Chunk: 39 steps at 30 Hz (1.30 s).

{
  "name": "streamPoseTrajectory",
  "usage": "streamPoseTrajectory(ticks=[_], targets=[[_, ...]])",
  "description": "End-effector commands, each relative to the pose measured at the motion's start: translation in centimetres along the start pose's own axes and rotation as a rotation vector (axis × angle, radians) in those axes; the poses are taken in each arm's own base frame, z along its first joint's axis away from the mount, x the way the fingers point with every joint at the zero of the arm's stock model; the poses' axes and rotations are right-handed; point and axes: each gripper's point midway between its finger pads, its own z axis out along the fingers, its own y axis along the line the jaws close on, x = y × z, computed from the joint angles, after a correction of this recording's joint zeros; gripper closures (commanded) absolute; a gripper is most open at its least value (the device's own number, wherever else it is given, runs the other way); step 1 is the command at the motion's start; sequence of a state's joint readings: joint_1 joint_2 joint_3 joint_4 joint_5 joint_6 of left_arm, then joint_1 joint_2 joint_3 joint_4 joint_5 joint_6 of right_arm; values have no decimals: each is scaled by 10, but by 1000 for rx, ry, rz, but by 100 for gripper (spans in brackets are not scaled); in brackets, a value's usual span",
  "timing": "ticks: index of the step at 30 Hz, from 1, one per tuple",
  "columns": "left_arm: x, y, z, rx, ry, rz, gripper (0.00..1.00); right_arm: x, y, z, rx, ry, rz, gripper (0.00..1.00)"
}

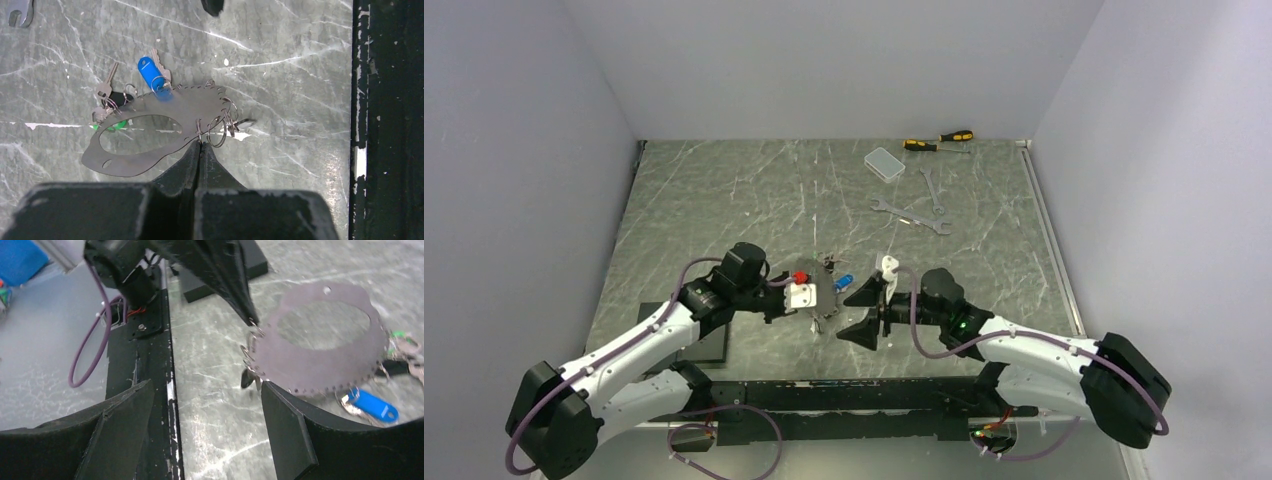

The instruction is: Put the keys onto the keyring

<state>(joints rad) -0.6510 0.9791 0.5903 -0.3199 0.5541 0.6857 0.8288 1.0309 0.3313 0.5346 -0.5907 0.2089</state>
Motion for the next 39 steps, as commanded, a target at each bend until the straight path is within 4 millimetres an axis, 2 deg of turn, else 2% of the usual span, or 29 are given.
streamPoseTrajectory(ticks=[1, 8, 12, 18, 24, 31, 39], targets=[[-26, -2, -4, 16, -82, 10, 100, -23, 16, 14, -63, -84, -208, 17], [-43, -2, -8, 15, -131, 29, 100, -31, 1, 33, -14, -78, -243, 22], [-55, 0, -16, -10, -175, 54, 100, -43, -6, 33, 18, -92, -312, 22], [-76, -1, -30, -30, -255, 110, 100, -59, -3, 30, 18, -101, -415, 23], [-86, -8, -38, -16, -303, 147, 100, -67, 4, 28, -9, -96, -506, 32], [-88, -10, -38, -1, -306, 140, 100, -74, 11, 32, -25, -94, -546, 51], [-91, -12, -38, 14, -312, 127, 100, -73, 15, 39, -45, -64, -582, 57]])
